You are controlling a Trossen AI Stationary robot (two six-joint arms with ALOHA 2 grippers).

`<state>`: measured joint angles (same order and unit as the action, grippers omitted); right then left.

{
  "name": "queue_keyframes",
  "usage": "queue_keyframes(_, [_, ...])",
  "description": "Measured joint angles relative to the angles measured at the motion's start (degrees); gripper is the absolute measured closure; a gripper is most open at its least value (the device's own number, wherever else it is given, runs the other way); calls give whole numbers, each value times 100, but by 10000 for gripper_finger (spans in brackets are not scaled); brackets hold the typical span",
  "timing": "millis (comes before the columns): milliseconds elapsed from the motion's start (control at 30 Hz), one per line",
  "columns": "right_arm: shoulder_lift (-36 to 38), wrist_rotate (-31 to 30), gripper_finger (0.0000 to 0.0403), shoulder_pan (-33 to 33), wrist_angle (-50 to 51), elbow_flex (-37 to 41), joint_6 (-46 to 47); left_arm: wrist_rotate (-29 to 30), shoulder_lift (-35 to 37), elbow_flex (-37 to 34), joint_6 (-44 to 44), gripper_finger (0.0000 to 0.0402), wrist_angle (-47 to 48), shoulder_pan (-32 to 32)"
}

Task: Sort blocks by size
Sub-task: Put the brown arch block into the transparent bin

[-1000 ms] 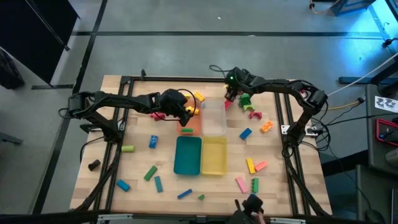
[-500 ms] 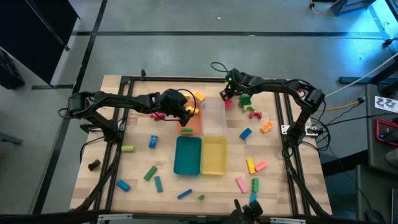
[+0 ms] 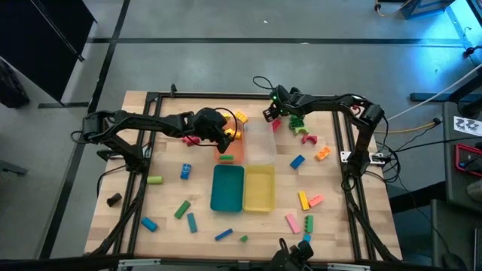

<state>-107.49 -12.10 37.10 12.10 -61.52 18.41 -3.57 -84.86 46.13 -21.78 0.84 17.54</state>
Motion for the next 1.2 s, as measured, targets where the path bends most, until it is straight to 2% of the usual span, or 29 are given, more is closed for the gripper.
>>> queue_keyframes(733, [-34, -44, 189, 0, -145, 13, -102, 0, 0, 0, 13, 240, 0, 2])
queue_keyframes(1200, [226, -54, 189, 2, -130, 35, -87, 0, 0, 2, -46, 240, 0, 1])
